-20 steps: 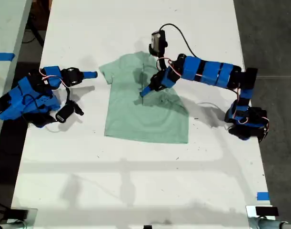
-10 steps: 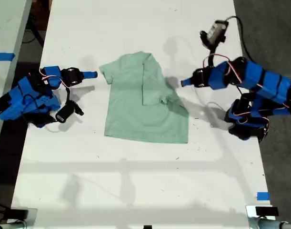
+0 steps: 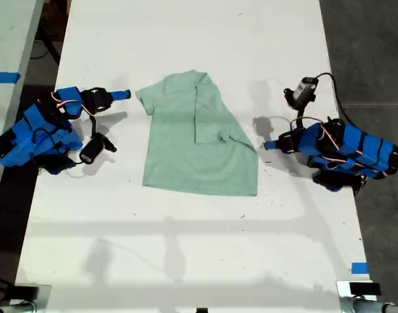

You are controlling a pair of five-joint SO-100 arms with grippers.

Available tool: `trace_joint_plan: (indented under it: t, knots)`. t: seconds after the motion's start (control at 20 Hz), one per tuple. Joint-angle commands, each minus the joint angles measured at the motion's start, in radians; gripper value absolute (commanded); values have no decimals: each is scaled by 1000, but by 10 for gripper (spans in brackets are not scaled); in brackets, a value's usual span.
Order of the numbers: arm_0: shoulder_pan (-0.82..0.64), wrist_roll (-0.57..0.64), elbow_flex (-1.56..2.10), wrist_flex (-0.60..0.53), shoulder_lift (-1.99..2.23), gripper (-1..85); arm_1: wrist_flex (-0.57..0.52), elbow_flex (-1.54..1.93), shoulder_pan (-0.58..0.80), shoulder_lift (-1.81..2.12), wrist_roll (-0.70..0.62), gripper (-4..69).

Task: Fold t shirt

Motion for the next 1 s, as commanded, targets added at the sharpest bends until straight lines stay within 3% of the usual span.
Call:
trace_joint_plan:
  t: [0.0,0.3,0.95]
  knots:
    - [-2,29,11,-21,8,-2,46,0,-6,11,67,8]
    - [-9,-28,34,18,8,-2,20,51,-60,11,160,9]
    - [-5,-94,35,49,8,-2,26,55,-74,11,195,6]
